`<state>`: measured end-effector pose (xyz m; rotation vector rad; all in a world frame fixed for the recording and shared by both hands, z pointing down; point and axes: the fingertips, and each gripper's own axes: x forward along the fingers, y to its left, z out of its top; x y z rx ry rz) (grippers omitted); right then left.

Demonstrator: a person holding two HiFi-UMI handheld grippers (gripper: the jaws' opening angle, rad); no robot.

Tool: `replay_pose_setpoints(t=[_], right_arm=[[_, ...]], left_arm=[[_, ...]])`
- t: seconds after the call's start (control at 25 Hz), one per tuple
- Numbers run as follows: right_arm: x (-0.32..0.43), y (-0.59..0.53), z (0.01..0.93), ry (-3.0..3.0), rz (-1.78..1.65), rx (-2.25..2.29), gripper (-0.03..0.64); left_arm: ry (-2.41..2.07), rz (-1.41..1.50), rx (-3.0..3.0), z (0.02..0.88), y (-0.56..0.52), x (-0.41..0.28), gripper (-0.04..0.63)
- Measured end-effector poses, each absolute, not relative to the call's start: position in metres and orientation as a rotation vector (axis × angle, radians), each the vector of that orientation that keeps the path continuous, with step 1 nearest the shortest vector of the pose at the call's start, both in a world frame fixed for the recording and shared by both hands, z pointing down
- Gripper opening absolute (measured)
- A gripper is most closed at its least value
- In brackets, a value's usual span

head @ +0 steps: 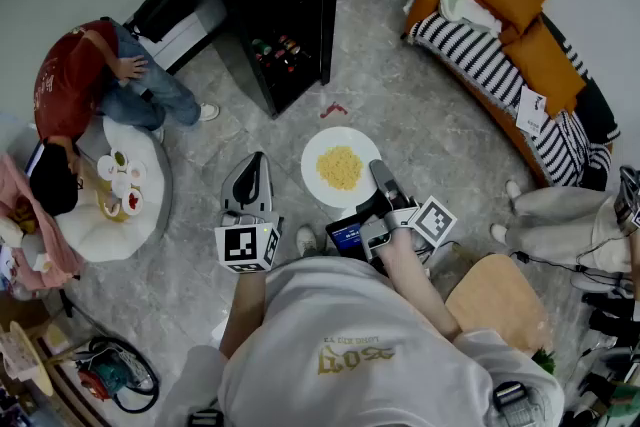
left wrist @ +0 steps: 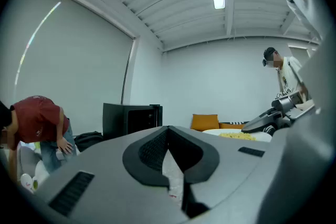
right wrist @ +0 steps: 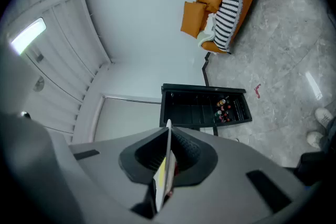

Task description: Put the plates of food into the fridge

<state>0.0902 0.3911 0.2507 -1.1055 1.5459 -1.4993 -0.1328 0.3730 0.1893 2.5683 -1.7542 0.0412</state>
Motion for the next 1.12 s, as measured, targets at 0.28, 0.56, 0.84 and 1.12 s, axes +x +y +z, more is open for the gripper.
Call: replay_pose_setpoints(t=[0.28, 0.56, 0.84, 1.12], right_arm=[[0.090, 0.390, 0.252, 1.537, -1.508, -1.097, 0.020], [0.091, 0.390, 0.253, 1.535, -1.519, -1.090, 0.020], [0.089, 0.389, 0.252, 1.540, -1.529, -1.073, 0.020], [0.108, 0.378, 0.255, 1.514, -1.552, -1.032, 0.021]], left_arm=[[-1.750, 0.075, 2.584, 0.191, 0.373, -0.130, 0.006], [-1.748, 0.073, 2.583, 0.191, 0.373, -0.126, 0.006], [-1.754, 0.080, 2.577, 0.192, 0.374, -0.125, 0.006], [-1.770, 0.101, 2.575, 0.192, 0.367, -0.104, 0.006]])
